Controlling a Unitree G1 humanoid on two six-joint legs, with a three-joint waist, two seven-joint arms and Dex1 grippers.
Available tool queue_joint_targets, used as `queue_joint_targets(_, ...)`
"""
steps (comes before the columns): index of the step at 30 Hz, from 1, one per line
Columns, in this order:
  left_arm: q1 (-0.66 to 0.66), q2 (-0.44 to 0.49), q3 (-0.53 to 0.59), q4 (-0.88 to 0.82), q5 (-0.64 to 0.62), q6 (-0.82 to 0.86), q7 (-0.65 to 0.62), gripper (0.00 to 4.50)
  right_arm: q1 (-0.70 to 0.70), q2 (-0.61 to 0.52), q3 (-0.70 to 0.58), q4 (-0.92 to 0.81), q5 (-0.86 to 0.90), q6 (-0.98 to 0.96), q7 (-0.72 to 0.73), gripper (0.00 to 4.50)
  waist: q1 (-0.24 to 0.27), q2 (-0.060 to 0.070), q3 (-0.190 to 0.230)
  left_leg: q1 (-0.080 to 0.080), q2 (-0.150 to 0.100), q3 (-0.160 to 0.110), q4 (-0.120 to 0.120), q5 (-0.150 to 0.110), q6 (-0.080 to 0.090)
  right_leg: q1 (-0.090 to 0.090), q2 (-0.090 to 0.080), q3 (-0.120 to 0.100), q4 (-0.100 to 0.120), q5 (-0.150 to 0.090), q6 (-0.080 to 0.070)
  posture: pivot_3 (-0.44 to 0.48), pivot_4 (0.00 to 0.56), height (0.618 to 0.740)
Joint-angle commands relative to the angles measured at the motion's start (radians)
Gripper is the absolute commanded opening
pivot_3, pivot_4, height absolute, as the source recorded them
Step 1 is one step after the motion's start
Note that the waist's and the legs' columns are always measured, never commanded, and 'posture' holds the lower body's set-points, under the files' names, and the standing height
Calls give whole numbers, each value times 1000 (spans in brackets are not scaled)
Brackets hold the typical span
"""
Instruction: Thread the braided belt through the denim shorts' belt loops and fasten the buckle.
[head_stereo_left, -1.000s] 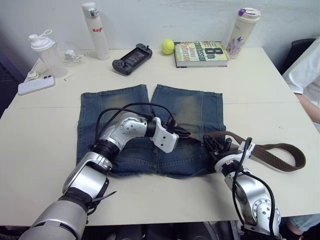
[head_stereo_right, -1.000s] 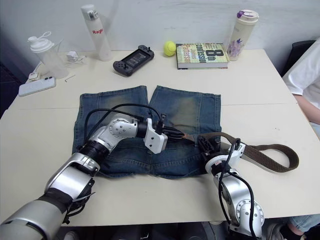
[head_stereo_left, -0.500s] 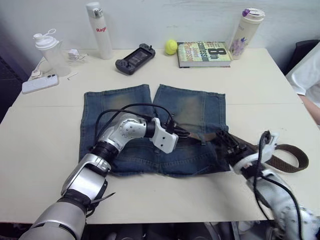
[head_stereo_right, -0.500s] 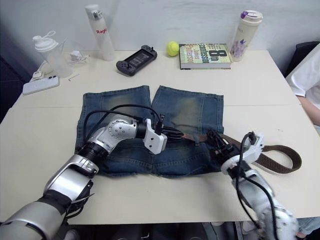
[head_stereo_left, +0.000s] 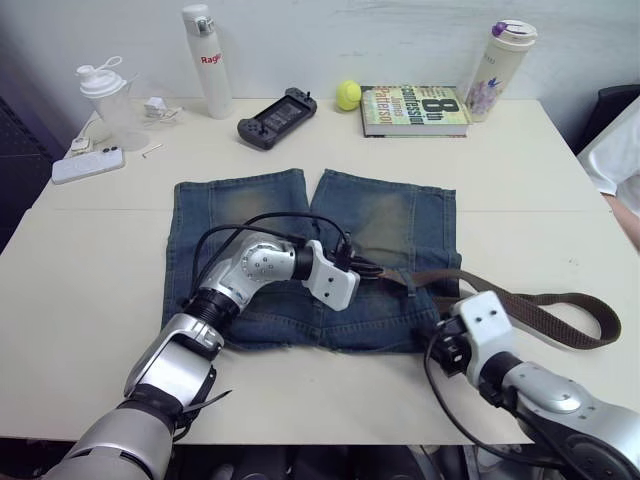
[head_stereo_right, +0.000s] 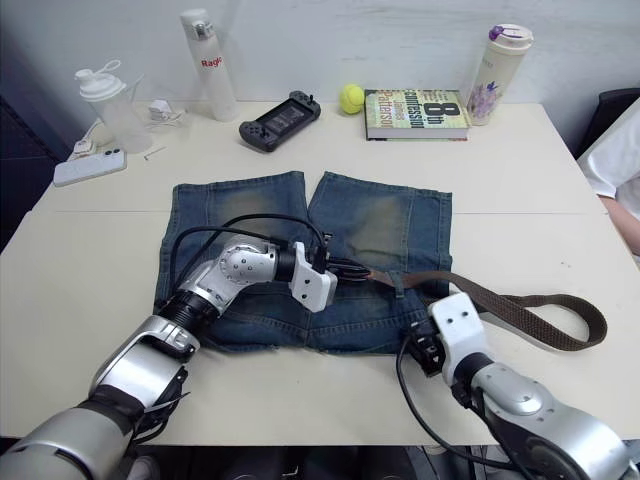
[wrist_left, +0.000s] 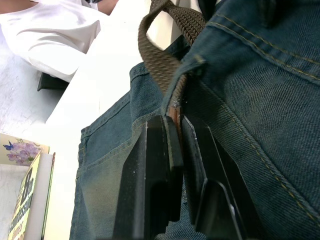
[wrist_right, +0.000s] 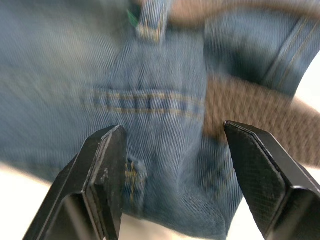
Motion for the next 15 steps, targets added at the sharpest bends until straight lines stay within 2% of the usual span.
queue_joint_targets(1, 8, 3, 7, -33, -15, 1, 8, 0, 1, 57, 29, 18, -52, 68, -15, 3081, 0, 0, 0, 0, 0, 0, 1, 0, 0, 0, 0, 0, 0, 0, 0, 0, 150, 740)
queue_joint_targets(3, 7, 6, 8, -29, -10, 0, 14, 0, 6, 104, 8, 20, -48, 83, -7, 2567, -1, -1, 0, 0, 0, -1, 1, 0, 0, 1, 0, 0, 0, 0, 0, 0, 150, 740)
queue_joint_targets(8, 10, 10, 9, -32, 0, -3, 26, 0, 4, 173, -67, 15, -49, 111, 7, 303, -1, -1, 0, 0, 0, -2, 2, 0, 0, 1, 0, -1, 0, 0, 0, 0, 150, 740)
queue_joint_targets(9, 12, 12, 8, -35, 6, -6, 32, 0, -2, 183, -79, 15, -54, 116, 8, 41, 0, -1, 0, 0, 0, -2, 2, 0, 0, 1, -1, -1, 1, 0, 0, 0, 150, 740)
queue_joint_targets(15, 24, 56, 32, -53, 40, -41, 97, 0, -75, 196, -213, 79, -95, 163, -8, 41, 5, -1, 0, 0, -1, -2, 2, 0, 1, 2, -2, -2, 1, 0, 0, 0, 150, 740)
